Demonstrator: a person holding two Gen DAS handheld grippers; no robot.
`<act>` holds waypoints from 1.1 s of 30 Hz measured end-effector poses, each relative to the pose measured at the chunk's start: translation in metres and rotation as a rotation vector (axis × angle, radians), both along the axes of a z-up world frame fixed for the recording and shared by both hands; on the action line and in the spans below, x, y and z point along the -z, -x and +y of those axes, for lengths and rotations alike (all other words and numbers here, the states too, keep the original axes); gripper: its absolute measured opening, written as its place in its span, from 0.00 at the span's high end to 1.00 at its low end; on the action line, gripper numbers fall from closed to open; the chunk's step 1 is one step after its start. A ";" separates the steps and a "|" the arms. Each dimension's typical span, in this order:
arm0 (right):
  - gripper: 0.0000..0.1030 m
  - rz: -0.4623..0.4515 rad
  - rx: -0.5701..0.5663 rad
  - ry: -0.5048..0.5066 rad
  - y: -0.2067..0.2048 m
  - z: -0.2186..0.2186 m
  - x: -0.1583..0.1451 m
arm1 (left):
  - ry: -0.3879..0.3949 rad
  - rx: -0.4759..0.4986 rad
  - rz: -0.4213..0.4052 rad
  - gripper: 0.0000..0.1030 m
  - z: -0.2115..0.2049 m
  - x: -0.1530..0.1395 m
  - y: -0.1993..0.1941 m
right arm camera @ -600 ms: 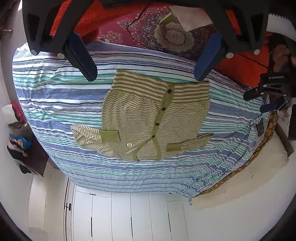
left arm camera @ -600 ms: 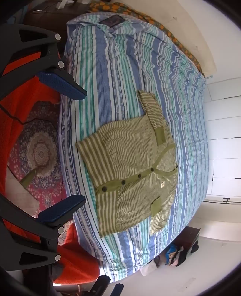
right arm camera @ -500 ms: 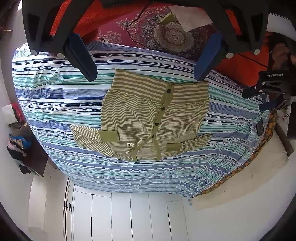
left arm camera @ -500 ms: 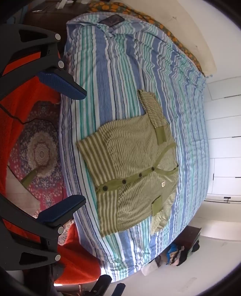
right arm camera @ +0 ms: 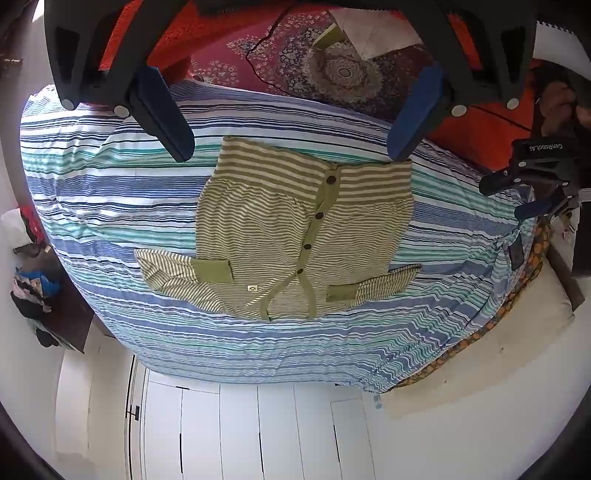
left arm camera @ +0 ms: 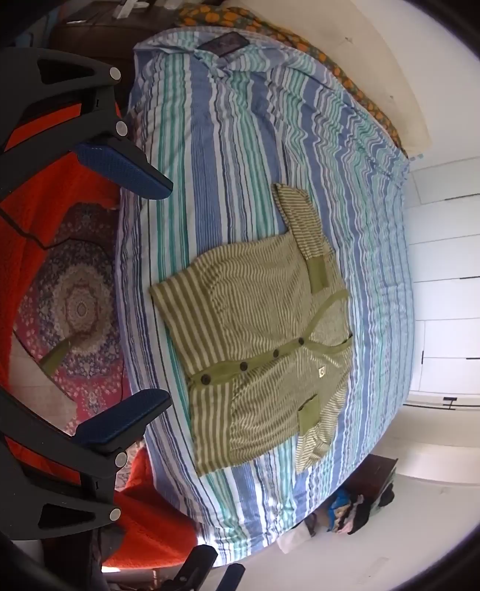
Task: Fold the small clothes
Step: 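Move both tools toward the striped green cardigan on the bed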
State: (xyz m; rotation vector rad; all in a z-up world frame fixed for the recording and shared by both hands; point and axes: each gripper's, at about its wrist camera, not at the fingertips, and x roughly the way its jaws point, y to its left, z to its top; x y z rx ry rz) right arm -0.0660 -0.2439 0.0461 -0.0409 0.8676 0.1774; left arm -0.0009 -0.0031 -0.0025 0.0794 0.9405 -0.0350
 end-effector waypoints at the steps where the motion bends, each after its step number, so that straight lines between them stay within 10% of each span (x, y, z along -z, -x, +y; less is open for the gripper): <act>1: 0.00 0.005 -0.008 -0.002 -0.003 0.004 0.002 | 0.000 0.002 -0.002 0.01 0.000 -0.001 0.000; 33: 0.00 0.004 -0.012 -0.016 0.006 0.007 0.006 | 0.010 0.017 0.039 0.01 -0.003 0.007 0.001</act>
